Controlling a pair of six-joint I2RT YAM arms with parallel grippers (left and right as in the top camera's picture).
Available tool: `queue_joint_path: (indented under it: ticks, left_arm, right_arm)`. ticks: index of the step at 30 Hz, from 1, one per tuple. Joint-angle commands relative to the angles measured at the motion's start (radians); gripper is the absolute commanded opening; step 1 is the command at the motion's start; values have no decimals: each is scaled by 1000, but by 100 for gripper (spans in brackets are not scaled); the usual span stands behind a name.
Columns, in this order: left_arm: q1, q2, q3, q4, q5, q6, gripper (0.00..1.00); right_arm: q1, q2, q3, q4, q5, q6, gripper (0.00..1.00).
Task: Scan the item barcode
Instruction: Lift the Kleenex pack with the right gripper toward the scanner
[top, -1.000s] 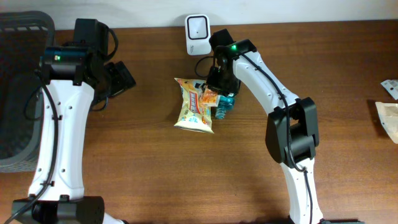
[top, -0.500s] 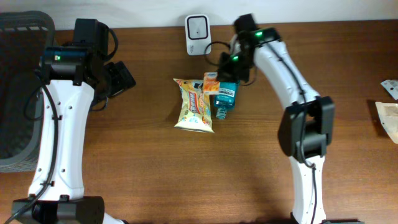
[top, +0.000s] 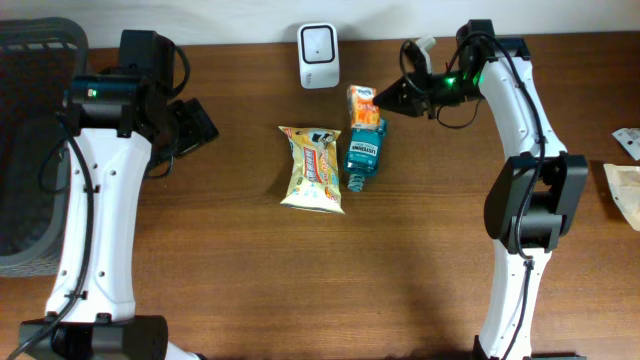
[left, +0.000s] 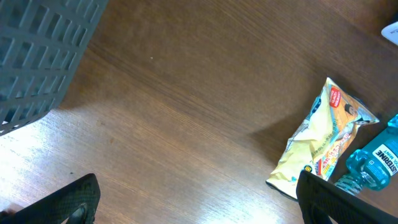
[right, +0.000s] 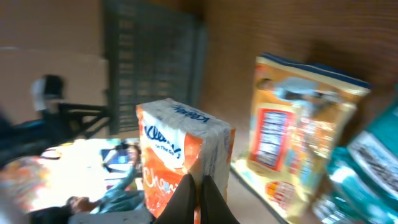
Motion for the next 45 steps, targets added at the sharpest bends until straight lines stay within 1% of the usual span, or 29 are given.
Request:
queue_joint_path:
  ticks: [1,3,6,9,17,21,22,24,26,29,33,35,37,41,45]
  left_arm:
    - [0,-5,2,-1,0,-10,99]
    - [0,-5,2,-1,0,-10,99]
    - [0,-5,2,-1,0,-10,99]
    - [0,-5,2,-1,0,-10,99]
    - [0,-5,2,-1,0,-10,99]
    - [0,-5,2,-1,0,-10,99]
    - [0,-5,2,-1,0,-10,99]
    - [0,-5,2,-1,0,-10,99]
    - [0,-5,2,-1,0,-10,99]
    - [0,-5,2,-1,0,-10,99]
    - [0,-5,2,-1,0,-10,99]
    - [0,-5,2,-1,0,-10,99]
    - [0,-5,2,-1,0,-10,99]
    - [0,-5,2,-1,0,-10,99]
    - [0,-5,2,-1,0,-10,99]
  right_arm:
    - [5,-39,18,-3,-208,-32,4]
    - [5,-39,19,-4,-275,-21,4]
    - [5,-39,19,11,-275,58,4]
    - [5,-38,19,36,-275,97,4]
    - [-4,-38,19,223,-275,294,4]
    - [-4,-38,19,270,-273,318,4]
    - [-4,-38,19,274,-238,327,4]
    - [-2,-38,19,278,-63,397,4]
    - [6,-38,19,281,205,514,4]
    - [35,-38,22,324,518,574,4]
    - [100,-38,77,349,834,582,4]
    - [153,-38,126,349,1108,573,4]
    - [204,-38,163,354,1313,526,4]
    - [295,-38,183,436,1534,401,4]
    - [351,-29,183,575,1588,327,4]
